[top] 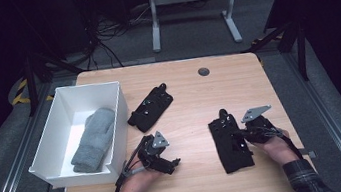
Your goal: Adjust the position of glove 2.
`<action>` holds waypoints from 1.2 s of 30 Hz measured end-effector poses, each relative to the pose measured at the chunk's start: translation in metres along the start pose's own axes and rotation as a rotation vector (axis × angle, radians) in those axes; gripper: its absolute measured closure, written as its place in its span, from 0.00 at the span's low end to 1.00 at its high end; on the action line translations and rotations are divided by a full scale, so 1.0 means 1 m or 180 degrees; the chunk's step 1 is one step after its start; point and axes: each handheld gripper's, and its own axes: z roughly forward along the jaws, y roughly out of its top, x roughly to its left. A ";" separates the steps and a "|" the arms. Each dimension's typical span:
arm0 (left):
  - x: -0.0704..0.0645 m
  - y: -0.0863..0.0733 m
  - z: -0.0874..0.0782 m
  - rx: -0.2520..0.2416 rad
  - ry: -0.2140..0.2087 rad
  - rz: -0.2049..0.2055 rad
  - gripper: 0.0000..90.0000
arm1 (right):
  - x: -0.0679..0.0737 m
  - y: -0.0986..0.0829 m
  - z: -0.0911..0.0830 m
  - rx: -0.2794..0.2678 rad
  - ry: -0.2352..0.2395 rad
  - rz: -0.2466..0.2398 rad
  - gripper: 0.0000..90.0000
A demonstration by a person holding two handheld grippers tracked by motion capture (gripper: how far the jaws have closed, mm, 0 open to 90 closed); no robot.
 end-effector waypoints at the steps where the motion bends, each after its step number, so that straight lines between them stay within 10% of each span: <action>1: 0.000 0.000 0.000 -0.0002 0.0000 -0.0002 0.03 | 0.001 -0.001 -0.001 0.0000 -0.0011 -0.0003 1.00; 7: 0.000 0.000 0.000 0.0001 0.0001 0.0001 0.03 | 0.002 -0.003 -0.007 -0.0136 0.0030 0.0019 1.00; 24: 0.001 0.005 0.000 0.0073 0.0054 -0.0036 0.05 | -0.029 -0.057 -0.022 -0.0507 -0.0418 0.0626 0.37; 36: 0.025 0.040 -0.016 0.0092 0.0239 -0.0396 0.71 | -0.030 -0.065 -0.016 -0.0606 -0.0529 0.0727 0.23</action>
